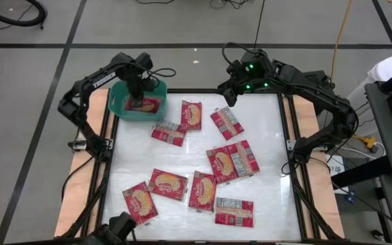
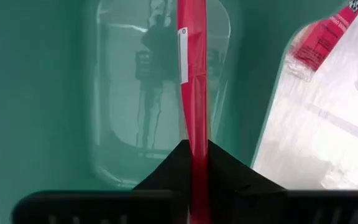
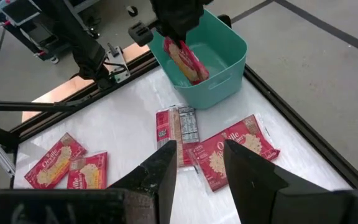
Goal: Sort popcorn bags into baskets
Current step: Put the red popcorn bag into the green bin
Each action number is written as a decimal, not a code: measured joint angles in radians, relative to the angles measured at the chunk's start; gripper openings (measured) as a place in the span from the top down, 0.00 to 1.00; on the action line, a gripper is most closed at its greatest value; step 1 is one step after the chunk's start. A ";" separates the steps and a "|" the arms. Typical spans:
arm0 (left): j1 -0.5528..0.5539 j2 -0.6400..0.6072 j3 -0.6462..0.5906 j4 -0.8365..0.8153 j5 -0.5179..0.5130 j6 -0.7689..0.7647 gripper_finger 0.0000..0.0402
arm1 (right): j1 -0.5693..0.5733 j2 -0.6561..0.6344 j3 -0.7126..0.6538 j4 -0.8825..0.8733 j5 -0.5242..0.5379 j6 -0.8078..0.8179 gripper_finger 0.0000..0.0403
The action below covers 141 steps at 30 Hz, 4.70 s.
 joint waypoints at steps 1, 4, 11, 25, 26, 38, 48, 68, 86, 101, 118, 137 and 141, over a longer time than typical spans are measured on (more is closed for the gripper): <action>0.000 0.011 0.000 -0.001 0.000 -0.001 0.87 | 0.000 0.000 0.000 0.000 0.000 0.000 0.69; 0.000 0.042 0.000 -0.003 0.000 -0.009 0.80 | 0.000 0.000 0.000 0.000 0.000 0.002 0.69; 0.000 0.061 0.000 0.011 -0.011 -0.027 0.71 | 0.000 0.000 -0.023 0.002 0.000 0.044 0.69; -0.041 -0.020 0.000 0.021 0.077 -0.541 0.70 | 0.062 0.000 -0.120 0.053 0.003 0.232 0.69; -0.052 -0.032 0.000 0.024 0.093 -0.573 0.72 | 0.067 0.000 -0.129 0.053 0.011 0.246 0.69; -0.293 -0.188 0.000 0.170 0.219 -0.738 0.90 | 0.140 0.000 -0.226 0.056 0.054 0.403 0.69; -0.449 -0.208 0.000 0.353 0.286 -0.858 0.88 | 0.184 0.000 -0.314 -0.005 0.049 0.452 0.69; -0.578 -0.201 -0.001 0.398 0.075 -1.121 0.55 | 0.010 -0.001 -0.527 0.046 -0.123 -0.149 0.55; -0.648 -0.201 -0.001 0.391 -0.064 -1.377 0.67 | -0.110 -0.001 -0.831 0.145 -0.016 -0.224 0.30; -0.738 -0.201 0.000 0.393 -0.225 -1.334 0.68 | -0.205 0.014 -0.888 0.296 -0.020 -0.151 0.29; -0.693 -0.201 0.000 0.402 -0.241 -1.212 0.68 | -0.094 0.014 -1.105 0.649 -0.031 0.107 0.70; -0.727 -0.144 0.001 0.660 -0.239 -0.981 0.68 | -0.050 -0.011 -1.101 0.984 -0.268 0.777 1.00; -0.726 -0.090 0.001 0.645 -0.172 -0.978 0.68 | -0.045 -0.013 -1.055 0.862 -0.264 0.841 0.99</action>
